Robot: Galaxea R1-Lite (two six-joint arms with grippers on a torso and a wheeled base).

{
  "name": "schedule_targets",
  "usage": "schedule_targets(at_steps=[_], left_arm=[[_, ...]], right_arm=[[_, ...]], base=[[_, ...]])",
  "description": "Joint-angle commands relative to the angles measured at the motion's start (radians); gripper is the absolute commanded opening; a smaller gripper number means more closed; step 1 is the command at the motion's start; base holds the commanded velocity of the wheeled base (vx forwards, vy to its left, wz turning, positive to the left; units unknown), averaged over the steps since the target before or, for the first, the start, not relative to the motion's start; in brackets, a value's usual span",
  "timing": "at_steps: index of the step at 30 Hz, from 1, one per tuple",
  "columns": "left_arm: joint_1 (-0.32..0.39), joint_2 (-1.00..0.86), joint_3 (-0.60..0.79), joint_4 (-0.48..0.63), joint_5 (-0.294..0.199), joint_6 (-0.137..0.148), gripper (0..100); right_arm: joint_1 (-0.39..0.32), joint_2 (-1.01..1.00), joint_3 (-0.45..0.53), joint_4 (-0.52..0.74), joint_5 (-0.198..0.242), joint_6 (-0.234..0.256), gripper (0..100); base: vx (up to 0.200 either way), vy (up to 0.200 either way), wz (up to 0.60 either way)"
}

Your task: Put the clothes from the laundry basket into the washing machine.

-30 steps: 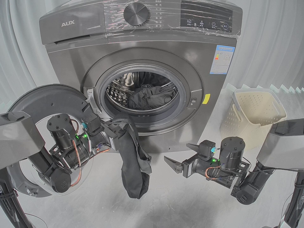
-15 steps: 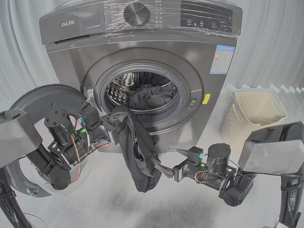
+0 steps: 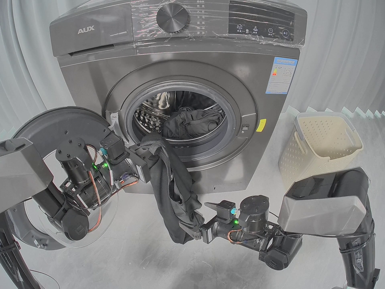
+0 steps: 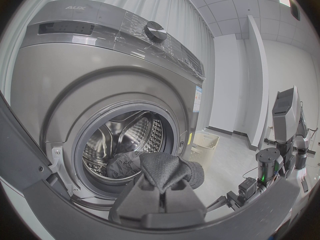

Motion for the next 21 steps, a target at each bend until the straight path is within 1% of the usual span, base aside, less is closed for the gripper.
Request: schedule_targets(at_steps=[1, 4, 9, 11, 17, 19, 21], left_arm=[[0.000, 0.000, -0.001, -0.001, -0.001, 0.000, 0], [0.001, 0.000, -0.001, -0.001, -0.001, 0.000, 0], [0.000, 0.000, -0.001, -0.001, -0.001, 0.000, 0], [0.000, 0.000, -0.001, -0.001, -0.001, 0.000, 0], [0.000, 0.000, -0.001, -0.001, -0.001, 0.000, 0], [0.000, 0.000, -0.001, -0.001, -0.001, 0.000, 0], [-0.002, -0.002, -0.001, -0.001, -0.001, 0.000, 0]], right_arm=[[0.001, 0.044, -0.062, 0.008, 0.003, 0.004, 100], [-0.004, 0.078, -0.103, 0.010, 0.003, 0.004, 100], [-0.001, 0.116, -0.138, 0.014, 0.001, 0.004, 100], [-0.005, 0.145, -0.186, 0.014, -0.003, 0.008, 100], [-0.008, 0.181, -0.261, 0.010, -0.009, 0.011, 100], [-0.008, 0.185, -0.275, 0.008, -0.014, 0.011, 100], [-0.008, 0.210, -0.321, 0.005, -0.034, 0.012, 100]], base=[[0.000, 0.000, 0.00], [0.000, 0.000, 0.00], [0.000, 0.000, 0.00], [0.000, 0.000, 0.00], [0.000, 0.000, 0.00], [0.000, 0.000, 0.00], [0.000, 0.000, 0.00]])
